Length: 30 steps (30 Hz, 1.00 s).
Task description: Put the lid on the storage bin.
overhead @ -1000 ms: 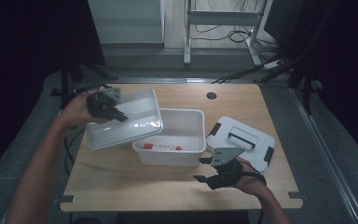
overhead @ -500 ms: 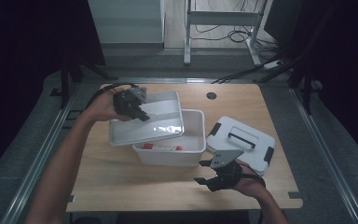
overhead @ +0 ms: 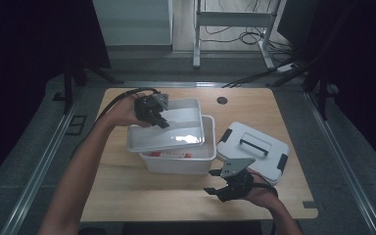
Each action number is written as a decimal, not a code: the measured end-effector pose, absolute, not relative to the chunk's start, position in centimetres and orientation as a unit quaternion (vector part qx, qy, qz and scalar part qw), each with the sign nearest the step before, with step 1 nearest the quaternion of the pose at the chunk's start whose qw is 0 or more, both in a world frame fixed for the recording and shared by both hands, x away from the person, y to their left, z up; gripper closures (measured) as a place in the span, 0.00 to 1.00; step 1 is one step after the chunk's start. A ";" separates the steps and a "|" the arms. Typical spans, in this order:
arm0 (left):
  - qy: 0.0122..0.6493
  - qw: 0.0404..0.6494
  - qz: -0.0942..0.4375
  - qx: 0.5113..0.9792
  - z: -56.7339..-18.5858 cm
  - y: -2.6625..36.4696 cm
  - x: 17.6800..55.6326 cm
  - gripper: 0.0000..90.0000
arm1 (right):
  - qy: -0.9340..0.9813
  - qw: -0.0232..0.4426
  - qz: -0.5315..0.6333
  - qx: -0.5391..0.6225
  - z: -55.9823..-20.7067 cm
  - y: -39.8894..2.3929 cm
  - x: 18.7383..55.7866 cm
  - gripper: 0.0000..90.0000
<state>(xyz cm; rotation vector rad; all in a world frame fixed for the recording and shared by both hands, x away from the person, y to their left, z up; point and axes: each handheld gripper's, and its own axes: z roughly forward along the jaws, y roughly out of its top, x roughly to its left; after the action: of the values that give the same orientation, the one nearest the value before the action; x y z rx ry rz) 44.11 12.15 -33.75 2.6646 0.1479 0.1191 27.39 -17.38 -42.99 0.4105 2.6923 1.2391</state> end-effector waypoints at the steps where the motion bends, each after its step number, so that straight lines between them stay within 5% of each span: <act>1: 0.050 0.233 0.041 0.970 -33.8 11.6 44.2 1.00 | 0.898 0.074 0.412 0.137 -43.1 -17.4 27.4 0.44; 30: 0.010 0.222 0.031 0.975 -35.2 8.5 44.4 1.00 | 0.896 0.069 0.413 0.150 -43.8 -18.2 27.5 0.44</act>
<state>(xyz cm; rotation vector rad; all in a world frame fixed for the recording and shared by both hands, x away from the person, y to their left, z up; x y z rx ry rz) 44.42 8.52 -35.18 2.6926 0.0271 0.0848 27.52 -18.18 -43.81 0.4514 2.6962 1.2425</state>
